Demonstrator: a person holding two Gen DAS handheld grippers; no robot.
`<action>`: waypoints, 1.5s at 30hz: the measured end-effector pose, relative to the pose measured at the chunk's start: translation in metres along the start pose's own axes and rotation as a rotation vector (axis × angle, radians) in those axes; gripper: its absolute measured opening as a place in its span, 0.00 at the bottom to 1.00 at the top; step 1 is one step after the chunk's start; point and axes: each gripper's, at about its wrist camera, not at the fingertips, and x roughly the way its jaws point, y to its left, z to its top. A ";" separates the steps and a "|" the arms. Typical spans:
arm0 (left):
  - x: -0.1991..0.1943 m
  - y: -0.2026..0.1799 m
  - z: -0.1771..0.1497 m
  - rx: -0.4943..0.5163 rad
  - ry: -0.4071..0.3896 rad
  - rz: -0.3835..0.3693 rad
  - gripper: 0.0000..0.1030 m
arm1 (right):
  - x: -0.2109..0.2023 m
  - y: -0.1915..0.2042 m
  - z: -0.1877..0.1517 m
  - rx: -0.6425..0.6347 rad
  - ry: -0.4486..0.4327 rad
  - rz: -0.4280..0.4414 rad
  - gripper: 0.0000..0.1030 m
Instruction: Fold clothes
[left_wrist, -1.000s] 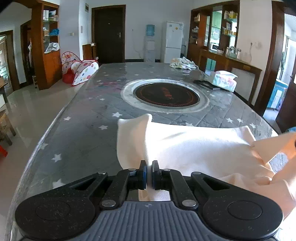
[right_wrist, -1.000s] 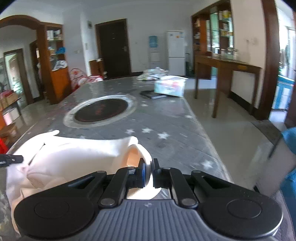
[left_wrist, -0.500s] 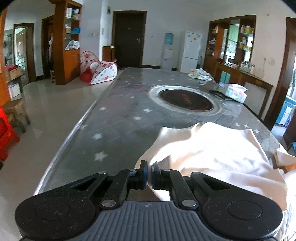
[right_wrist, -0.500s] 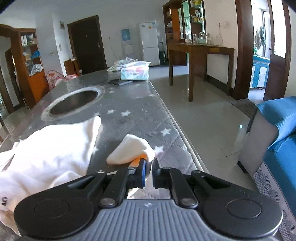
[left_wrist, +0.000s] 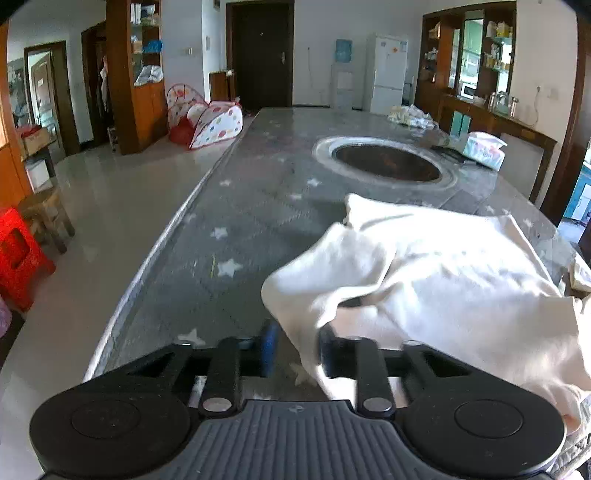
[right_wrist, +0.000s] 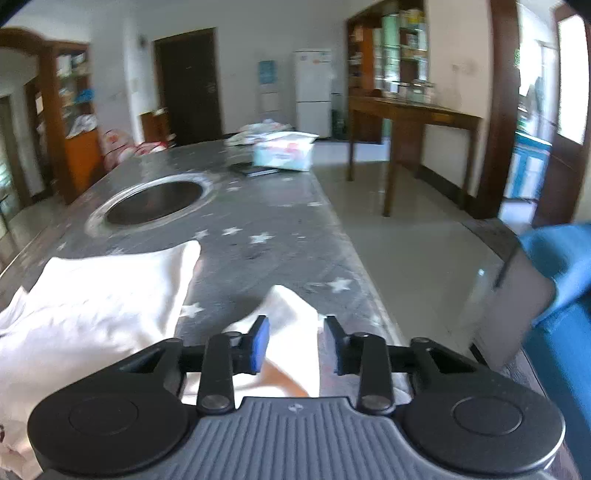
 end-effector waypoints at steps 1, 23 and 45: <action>-0.001 -0.001 0.002 0.002 -0.006 0.001 0.44 | 0.005 0.004 0.000 -0.018 0.009 0.011 0.34; 0.066 -0.045 0.030 0.170 0.029 -0.045 0.55 | 0.026 -0.024 -0.005 -0.080 -0.003 -0.183 0.04; 0.085 -0.014 0.035 0.042 -0.019 -0.205 0.05 | 0.000 0.018 -0.002 -0.101 -0.015 -0.009 0.42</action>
